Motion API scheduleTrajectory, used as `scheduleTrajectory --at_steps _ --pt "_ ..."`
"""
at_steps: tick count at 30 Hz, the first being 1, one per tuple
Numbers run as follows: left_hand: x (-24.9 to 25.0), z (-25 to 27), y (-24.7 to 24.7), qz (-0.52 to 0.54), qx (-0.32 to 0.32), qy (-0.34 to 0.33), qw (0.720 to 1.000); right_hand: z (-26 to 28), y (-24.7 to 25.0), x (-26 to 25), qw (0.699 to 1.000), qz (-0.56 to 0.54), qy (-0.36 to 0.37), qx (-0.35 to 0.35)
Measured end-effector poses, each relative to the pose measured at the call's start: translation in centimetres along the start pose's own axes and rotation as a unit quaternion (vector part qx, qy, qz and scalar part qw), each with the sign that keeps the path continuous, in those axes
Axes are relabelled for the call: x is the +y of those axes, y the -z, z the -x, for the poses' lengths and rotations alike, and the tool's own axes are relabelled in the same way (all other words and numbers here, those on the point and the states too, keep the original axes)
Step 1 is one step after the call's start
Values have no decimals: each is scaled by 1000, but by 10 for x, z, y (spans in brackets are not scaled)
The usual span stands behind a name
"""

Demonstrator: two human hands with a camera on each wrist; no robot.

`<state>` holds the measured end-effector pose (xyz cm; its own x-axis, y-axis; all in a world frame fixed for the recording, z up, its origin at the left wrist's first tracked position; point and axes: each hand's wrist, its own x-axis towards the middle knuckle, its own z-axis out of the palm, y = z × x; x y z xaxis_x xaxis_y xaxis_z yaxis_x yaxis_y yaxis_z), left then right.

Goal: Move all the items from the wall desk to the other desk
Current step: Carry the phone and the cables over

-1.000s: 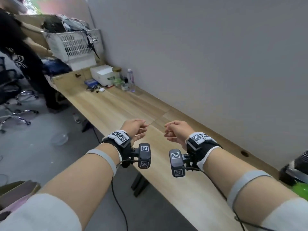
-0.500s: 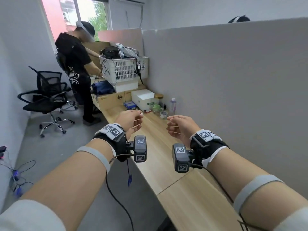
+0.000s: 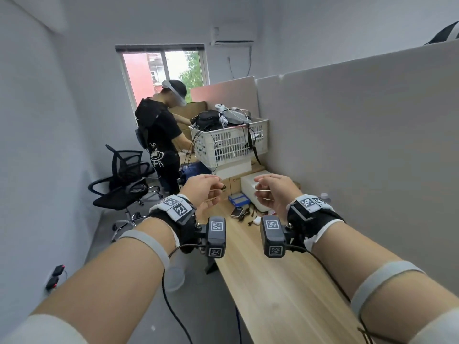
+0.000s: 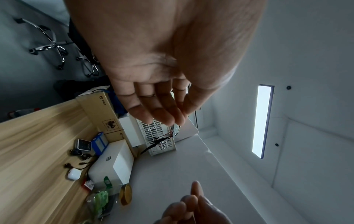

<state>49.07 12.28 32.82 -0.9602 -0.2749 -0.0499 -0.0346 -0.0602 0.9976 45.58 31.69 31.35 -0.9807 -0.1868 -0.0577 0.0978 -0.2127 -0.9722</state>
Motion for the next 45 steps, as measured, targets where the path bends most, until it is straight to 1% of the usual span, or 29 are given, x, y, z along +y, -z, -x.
scheduleTrajectory --at_steps 3,6,12,17,21,25,27,29,31,35,38,42,45 --pt "1 -47 7 6 -2 4 1000 -43 -18 10 1000 4 -11 -2" --pt "-4 -97 17 14 -11 14 1000 -84 -33 20 1000 15 -16 11" --pt "-14 -213 51 31 -67 28 997 -178 -69 34 996 67 -20 58" --pt "-7 -313 86 55 -101 49 992 -253 -99 28 985 132 -44 101" --pt "-14 -377 90 53 -139 64 987 -299 -106 33 975 159 -63 143" --pt "-42 -426 79 44 -169 110 979 -328 -95 54 962 177 -108 176" --pt "-54 -433 77 36 -168 120 978 -329 -87 62 954 195 -131 185" --pt "-79 -474 54 -4 -201 144 969 -359 -65 80 946 181 -150 222" --pt "-94 -483 51 -21 -203 159 966 -364 -58 89 942 175 -169 231" --pt "-134 -531 26 -87 -205 203 954 -417 -19 128 931 143 -210 262" --pt "-166 -567 14 -151 -193 242 939 -454 0 168 923 124 -251 263" --pt "-215 -605 7 -213 -198 297 909 -492 6 225 908 121 -312 254" --pt "-254 -621 2 -252 -194 325 891 -509 2 264 902 120 -347 227"
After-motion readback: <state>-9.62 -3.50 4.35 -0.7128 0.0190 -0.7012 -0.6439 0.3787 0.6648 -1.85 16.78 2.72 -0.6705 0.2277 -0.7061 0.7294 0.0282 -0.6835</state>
